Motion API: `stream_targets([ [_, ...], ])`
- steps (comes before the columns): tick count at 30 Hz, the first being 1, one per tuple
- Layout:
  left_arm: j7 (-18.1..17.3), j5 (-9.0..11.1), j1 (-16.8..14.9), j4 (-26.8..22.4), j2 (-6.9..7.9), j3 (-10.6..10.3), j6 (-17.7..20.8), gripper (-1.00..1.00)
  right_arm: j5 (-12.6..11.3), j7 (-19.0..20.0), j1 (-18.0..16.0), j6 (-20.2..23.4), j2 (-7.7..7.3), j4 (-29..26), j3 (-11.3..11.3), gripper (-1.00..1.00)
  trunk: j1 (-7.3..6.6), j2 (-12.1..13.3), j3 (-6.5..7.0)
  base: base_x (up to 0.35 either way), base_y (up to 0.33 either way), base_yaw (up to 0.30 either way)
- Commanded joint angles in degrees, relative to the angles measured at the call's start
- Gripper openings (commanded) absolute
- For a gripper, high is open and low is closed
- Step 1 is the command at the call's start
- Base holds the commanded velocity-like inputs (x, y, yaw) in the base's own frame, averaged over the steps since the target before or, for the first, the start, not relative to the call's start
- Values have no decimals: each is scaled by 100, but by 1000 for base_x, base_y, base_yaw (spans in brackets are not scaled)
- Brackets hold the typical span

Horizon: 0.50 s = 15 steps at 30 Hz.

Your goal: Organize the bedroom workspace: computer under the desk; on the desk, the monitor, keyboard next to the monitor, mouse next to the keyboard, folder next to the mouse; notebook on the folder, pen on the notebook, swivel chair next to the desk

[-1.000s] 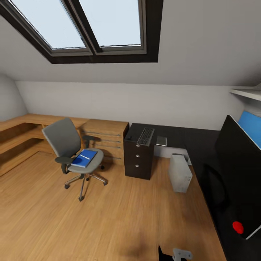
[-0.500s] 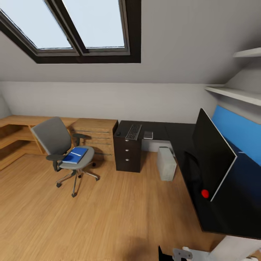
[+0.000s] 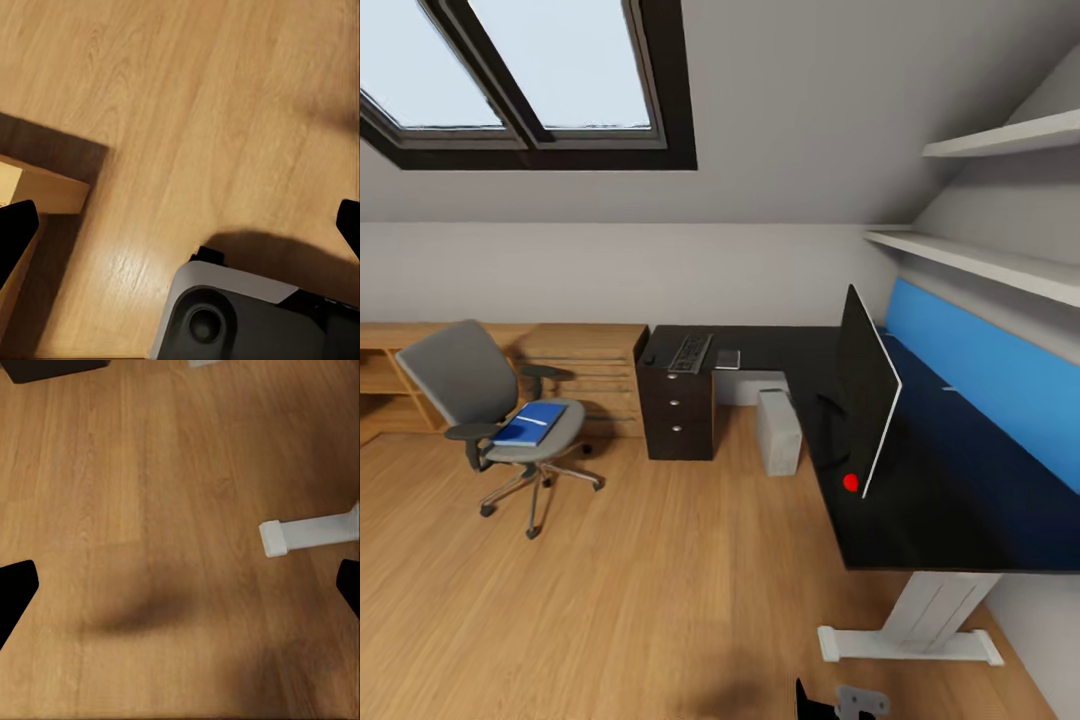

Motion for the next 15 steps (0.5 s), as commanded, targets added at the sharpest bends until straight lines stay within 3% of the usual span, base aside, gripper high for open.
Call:
stream_targets([
  [1,46,49,1,-11,8,-49,-13,100,-59,10,-3,-12,2,4,47,100,2,-9,-12,10,-297,-60],
  [6,56,57,1,-5,19,-40,-46,100,-59,10,-3,-12,-1,5,44,100,2,-9,-17,96,-195,-19],
  [15,72,74,1,-5,27,-17,-77,100,-59,10,-3,-12,-10,5,43,100,2,-9,-18,15,-23,-2],
])
